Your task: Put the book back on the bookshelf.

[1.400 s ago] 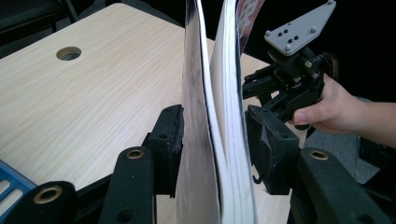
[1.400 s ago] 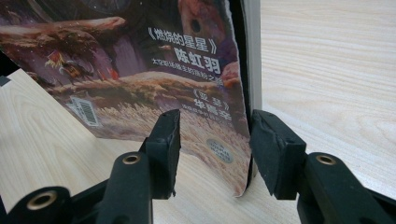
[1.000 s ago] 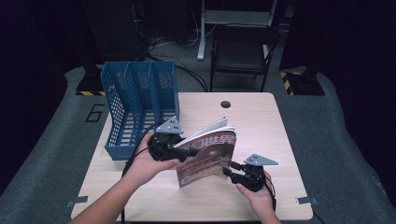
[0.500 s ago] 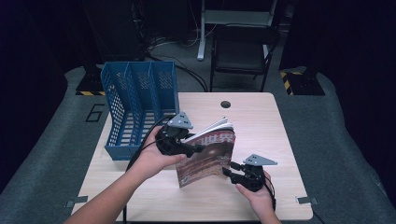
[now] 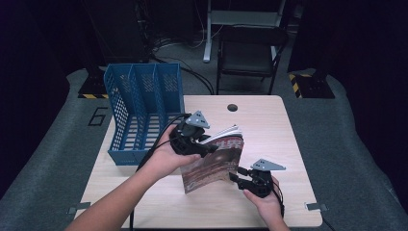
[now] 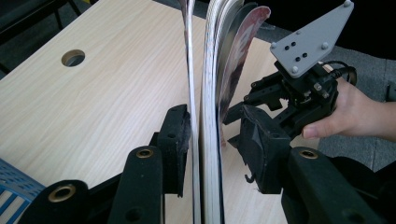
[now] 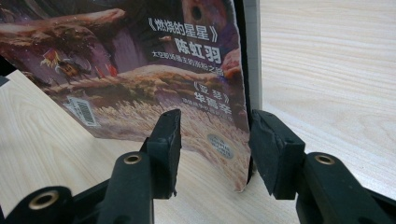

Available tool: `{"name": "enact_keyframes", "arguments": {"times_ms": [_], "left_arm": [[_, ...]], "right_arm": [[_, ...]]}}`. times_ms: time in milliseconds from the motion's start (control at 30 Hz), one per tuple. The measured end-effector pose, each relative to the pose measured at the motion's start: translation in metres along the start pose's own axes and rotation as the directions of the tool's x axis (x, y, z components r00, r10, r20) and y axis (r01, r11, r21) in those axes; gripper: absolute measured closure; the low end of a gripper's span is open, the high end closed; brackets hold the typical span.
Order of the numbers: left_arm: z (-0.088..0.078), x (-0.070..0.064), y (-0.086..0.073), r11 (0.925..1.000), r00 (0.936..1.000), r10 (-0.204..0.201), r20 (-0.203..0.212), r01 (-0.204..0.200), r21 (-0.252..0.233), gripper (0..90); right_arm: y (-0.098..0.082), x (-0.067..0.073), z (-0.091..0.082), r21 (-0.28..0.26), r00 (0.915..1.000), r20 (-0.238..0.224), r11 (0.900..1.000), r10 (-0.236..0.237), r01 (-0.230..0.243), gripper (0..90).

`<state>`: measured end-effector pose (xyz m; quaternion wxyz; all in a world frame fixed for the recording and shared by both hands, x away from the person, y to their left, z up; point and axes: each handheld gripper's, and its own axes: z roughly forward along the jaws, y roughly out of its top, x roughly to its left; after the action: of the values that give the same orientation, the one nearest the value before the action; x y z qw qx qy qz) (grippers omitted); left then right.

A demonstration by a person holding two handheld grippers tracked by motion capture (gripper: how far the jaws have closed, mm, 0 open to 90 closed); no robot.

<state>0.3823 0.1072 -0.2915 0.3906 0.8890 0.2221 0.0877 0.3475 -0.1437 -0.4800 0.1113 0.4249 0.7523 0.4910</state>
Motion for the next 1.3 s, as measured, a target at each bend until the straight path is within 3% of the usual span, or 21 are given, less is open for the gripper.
{"name": "enact_keyframes", "arguments": {"times_ms": [100,267,367,600,1300], "left_arm": [[0.0027,-0.0006,0.0032,1.0,1.0,0.002,-0.002,-0.002,0.007,62.5],[0.0045,-0.003,0.0043,0.9985,0.9988,0.044,-0.021,-0.043,0.033,68.8],[0.0026,-0.0036,0.0036,0.9982,0.9982,0.052,-0.031,-0.051,0.033,74.7],[0.0019,-0.0026,0.0019,0.9968,0.997,0.065,-0.042,-0.063,0.05,78.2],[0.0022,0.0013,0.0013,0.9953,0.9987,0.047,-0.017,-0.046,0.085,82.3]], "right_arm": [[-0.0001,-0.0004,0.0001,0.001,1.0,-0.002,1.0,0.001,-0.001,53.4],[-0.0004,-0.0004,0.0,0.0,1.0,-0.002,1.0,0.008,-0.008,53.3],[-0.0005,-0.0005,0.0001,0.0,1.0,-0.001,1.0,0.008,-0.008,53.2],[-0.0004,-0.0008,0.001,-0.001,1.0,0.009,1.0,0.004,-0.004,53.2],[-0.0007,-0.0006,0.0013,0.005,0.9999,0.008,1.0,0.009,-0.009,53.3]]}}
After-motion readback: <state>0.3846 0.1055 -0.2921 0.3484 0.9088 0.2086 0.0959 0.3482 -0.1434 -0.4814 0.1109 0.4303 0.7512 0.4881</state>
